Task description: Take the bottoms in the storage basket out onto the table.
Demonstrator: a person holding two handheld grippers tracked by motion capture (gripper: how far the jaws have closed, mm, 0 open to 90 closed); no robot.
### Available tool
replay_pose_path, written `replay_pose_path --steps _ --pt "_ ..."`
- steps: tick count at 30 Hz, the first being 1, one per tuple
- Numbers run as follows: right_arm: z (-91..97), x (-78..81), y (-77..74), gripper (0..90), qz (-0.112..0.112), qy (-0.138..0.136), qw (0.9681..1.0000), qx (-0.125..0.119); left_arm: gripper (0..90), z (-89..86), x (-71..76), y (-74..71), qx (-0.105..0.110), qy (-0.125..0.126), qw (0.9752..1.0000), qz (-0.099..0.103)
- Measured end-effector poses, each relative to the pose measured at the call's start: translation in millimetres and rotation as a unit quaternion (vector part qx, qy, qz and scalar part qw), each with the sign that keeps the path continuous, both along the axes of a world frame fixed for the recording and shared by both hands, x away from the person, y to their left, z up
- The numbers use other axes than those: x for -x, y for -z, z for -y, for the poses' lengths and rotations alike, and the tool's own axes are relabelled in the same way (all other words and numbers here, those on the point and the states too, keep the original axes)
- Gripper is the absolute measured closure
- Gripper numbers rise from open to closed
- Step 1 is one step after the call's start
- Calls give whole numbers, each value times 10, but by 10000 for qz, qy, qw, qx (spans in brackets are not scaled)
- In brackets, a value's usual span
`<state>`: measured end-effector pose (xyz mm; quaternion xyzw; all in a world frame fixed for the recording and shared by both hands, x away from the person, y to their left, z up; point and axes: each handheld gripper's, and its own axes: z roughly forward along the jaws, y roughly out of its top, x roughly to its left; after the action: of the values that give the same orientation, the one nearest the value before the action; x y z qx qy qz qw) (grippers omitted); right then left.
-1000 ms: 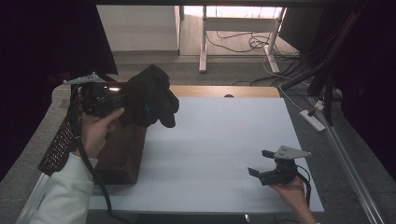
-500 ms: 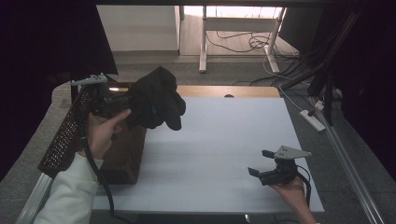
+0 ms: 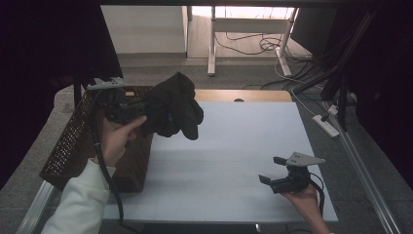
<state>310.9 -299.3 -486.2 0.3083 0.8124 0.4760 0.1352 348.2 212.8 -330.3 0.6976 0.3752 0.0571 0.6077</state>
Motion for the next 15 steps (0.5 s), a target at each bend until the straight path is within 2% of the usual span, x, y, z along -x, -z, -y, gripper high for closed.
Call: replay_pose_path --steps 9,15 --pt "-2 -3 2 49 -10 -1 10000 -4 815 159 -24 -45 -20 168 9999 38" --pt "5 -1 -1 49 -7 10 10000 -9 814 260 -47 -17 -77 259 9996 -2"
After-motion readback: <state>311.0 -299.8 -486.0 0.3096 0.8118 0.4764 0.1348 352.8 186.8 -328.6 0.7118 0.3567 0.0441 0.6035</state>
